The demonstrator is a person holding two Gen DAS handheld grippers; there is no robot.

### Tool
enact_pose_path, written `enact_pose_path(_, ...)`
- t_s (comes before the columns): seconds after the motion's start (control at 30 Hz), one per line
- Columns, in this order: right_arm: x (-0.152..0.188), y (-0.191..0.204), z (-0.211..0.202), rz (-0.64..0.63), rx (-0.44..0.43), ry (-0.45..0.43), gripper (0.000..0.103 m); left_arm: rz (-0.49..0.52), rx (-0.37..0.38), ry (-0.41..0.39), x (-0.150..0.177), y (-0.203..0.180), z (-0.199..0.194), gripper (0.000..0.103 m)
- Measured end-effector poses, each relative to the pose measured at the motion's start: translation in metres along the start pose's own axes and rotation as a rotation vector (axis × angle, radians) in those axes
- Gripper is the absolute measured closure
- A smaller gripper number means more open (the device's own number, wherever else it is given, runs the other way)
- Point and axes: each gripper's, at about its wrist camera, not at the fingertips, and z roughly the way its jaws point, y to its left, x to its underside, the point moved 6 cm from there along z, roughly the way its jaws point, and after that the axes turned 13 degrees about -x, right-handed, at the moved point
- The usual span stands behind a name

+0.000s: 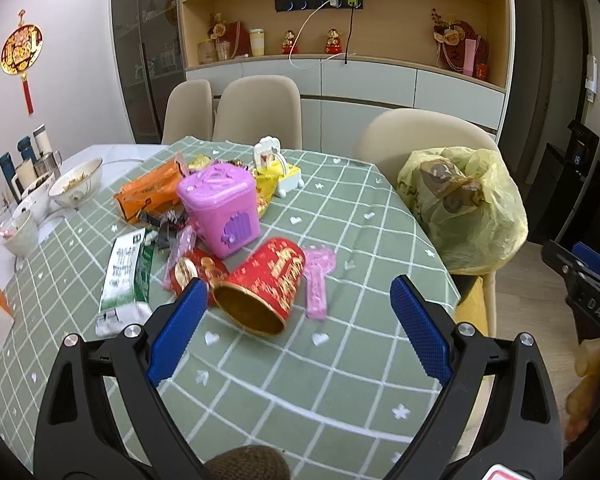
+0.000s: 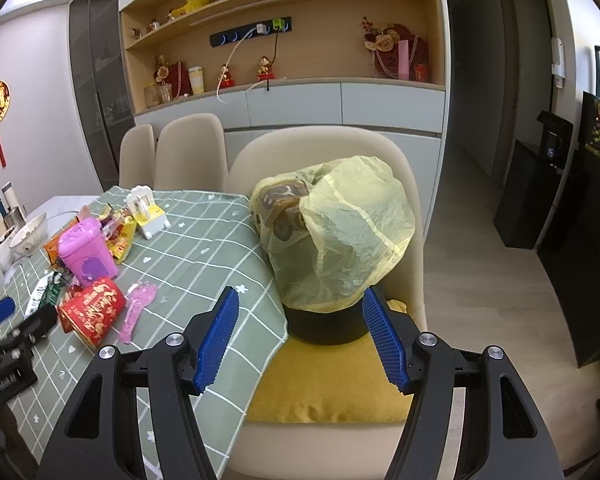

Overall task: Collect trash
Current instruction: 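Grasp the red paper cup with the left tool while the right tool grasps the pink spoon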

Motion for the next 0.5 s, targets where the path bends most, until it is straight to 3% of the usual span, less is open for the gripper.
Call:
enact_pose_path(0.17,0.005,-0.008,0.010,0.013,-0.009,0.031,0.042,0.034,0.011,-0.021,-0.008,0.011,0.029,0.009)
enact_pose_path(0.33,0.013,-0.004,0.022,-0.007,-0.026,0.071,0.042,0.072,0.106,0.109,-0.001,0.013,0.070,0.009)
enact_pose_path(0.43,0.016,0.001,0.026,-0.031,-0.026,0.077,0.042,0.085,0.105,0.128,0.002,0.013,0.090,0.021)
enact_pose_path(0.5,0.018,0.002,0.028,-0.041,-0.025,0.079,0.042,0.082,0.090,0.133,0.003,0.014,0.098,0.023)
